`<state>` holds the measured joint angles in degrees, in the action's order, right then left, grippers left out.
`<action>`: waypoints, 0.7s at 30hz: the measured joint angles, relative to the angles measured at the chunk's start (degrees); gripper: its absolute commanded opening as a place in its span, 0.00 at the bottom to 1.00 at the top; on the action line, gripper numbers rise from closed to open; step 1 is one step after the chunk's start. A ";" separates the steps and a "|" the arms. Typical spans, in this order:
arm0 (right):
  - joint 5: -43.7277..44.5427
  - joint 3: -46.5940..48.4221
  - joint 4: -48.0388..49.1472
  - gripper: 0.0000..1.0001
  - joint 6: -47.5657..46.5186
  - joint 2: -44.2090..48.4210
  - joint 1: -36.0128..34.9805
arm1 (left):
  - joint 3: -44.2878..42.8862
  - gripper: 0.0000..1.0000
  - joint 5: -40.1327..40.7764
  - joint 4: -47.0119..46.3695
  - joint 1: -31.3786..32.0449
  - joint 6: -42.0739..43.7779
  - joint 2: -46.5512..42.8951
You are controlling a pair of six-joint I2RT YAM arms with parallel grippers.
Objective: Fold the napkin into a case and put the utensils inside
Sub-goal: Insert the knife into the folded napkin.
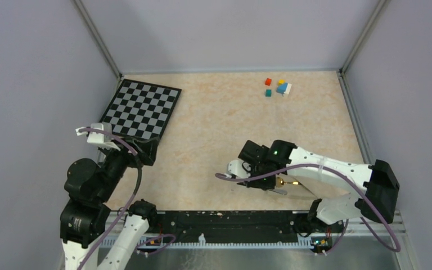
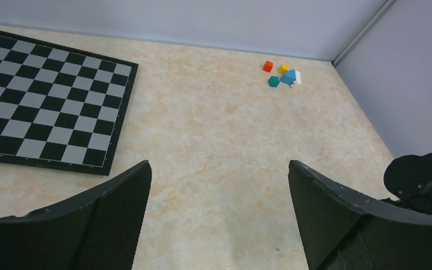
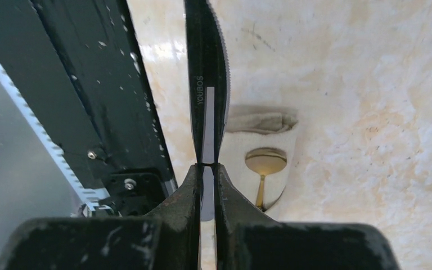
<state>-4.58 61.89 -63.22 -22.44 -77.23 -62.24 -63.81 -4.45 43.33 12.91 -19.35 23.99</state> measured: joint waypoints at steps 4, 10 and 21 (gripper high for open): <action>-0.85 -5.25 0.46 0.00 -4.39 2.86 4.87 | 0.79 0.95 -0.81 -0.87 0.07 -0.09 -0.15; -2.01 -9.20 0.50 0.00 -10.01 4.11 8.24 | 2.23 0.95 -2.16 -1.51 0.46 -0.48 -1.01; -3.65 -13.07 0.85 0.00 -17.46 4.52 12.81 | 4.37 0.95 -3.19 -3.50 2.69 -1.81 -3.41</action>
<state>-8.23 48.82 -62.37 -39.90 -72.71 -49.43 -59.44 -7.64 39.83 15.59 -21.17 20.58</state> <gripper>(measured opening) 0.030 0.952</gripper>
